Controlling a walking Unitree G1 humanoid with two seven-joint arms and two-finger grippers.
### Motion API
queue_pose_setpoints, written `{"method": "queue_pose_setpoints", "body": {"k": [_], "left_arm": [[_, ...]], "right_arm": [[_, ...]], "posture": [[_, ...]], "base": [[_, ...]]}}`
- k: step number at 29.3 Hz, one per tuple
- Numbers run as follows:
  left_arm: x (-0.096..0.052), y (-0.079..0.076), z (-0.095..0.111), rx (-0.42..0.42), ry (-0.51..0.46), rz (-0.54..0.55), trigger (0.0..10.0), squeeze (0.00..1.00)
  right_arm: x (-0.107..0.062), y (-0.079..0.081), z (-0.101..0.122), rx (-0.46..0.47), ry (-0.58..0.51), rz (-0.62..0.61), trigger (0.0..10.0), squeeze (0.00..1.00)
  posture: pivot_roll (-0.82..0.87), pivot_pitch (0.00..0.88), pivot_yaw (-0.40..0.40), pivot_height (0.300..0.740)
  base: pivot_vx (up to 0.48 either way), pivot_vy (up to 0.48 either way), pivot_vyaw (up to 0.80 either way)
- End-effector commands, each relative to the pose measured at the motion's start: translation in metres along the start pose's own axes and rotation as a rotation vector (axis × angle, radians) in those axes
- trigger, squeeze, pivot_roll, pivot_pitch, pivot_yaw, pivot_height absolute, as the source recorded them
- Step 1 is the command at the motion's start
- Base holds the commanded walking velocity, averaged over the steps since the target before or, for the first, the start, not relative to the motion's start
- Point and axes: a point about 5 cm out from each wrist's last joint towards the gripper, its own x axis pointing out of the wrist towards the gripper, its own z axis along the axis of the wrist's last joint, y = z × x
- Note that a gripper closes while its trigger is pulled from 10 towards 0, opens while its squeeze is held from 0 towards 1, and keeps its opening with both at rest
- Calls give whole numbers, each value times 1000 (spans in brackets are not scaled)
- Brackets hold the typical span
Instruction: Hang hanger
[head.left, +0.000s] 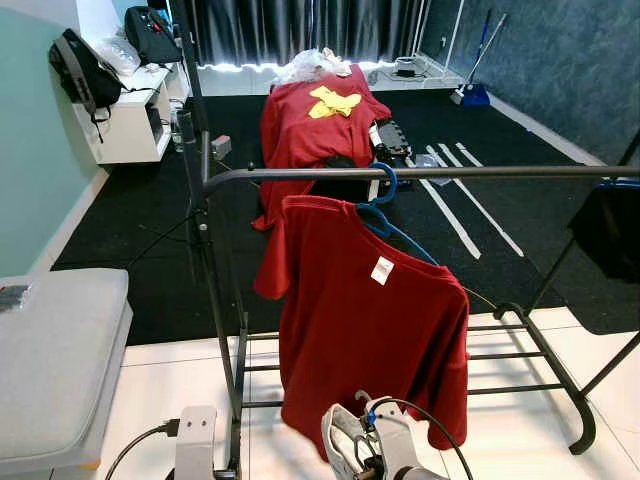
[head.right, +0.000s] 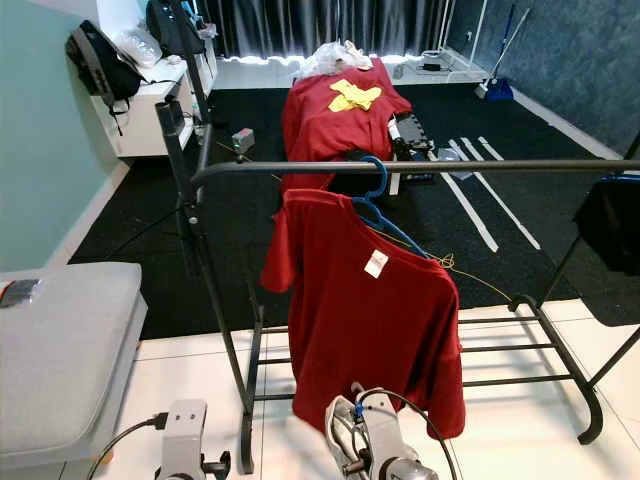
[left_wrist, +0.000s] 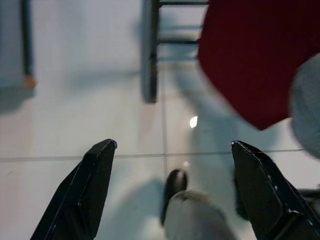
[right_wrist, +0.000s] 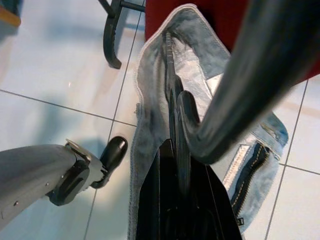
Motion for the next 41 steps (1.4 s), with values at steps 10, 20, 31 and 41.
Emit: {"method": "queue_pose_setpoints", "body": {"k": [10, 20, 31, 41], "left_arm": [[-1, 20, -1, -121, 12, 20, 10000, 0], [-1, 24, 6, -83, -24, 39, 10000, 0], [2, 9, 12, -27, -57, -8, 10000, 0], [2, 6, 14, -4, -71, -3, 10000, 0]], "right_arm": [[3, 9, 10, 48, -54, 25, 10000, 0], [4, 13, 16, 18, -69, 32, 10000, 0], [3, 9, 25, -62, -117, 42, 10000, 0], [3, 11, 27, -93, -124, 69, 10000, 0]], "posture": [[113, 48, -82, 740], [98, 42, -76, 740], [76, 23, -84, 740], [63, 11, -81, 740]], "base": [[0, 0, 0], [0, 0, 0], [0, 0, 0], [0, 0, 0]]}}
